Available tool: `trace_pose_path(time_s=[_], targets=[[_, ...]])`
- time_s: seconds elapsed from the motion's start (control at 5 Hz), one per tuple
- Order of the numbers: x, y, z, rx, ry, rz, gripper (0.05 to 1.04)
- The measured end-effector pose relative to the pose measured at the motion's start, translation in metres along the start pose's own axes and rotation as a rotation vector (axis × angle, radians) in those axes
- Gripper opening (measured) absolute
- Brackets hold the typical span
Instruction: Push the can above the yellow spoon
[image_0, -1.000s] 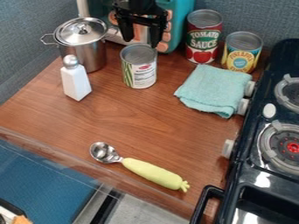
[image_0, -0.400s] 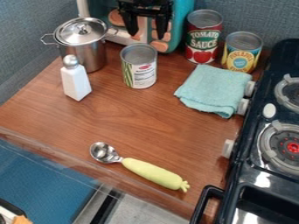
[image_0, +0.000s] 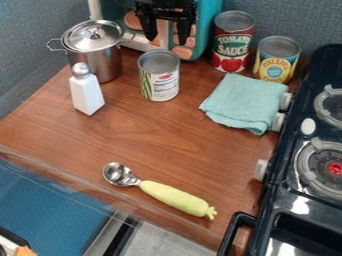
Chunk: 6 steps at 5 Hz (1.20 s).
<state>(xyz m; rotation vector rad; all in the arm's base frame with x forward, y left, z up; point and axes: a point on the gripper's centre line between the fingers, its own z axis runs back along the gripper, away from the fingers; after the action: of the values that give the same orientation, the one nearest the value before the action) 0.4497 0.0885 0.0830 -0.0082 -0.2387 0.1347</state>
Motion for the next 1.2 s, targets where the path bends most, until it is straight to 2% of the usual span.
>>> trace_pose_path(time_s=[0.6, 0.8, 1.2], targets=[[-0.012, -0.001, -0.018, 0.037, 0.022, -0.007, 0.999], [-0.018, 0.0, -0.031, 0.047, 0.051, 0.02, 0.999], [-0.025, 0.002, -0.036, 0.054, 0.097, 0.09, 0.999]])
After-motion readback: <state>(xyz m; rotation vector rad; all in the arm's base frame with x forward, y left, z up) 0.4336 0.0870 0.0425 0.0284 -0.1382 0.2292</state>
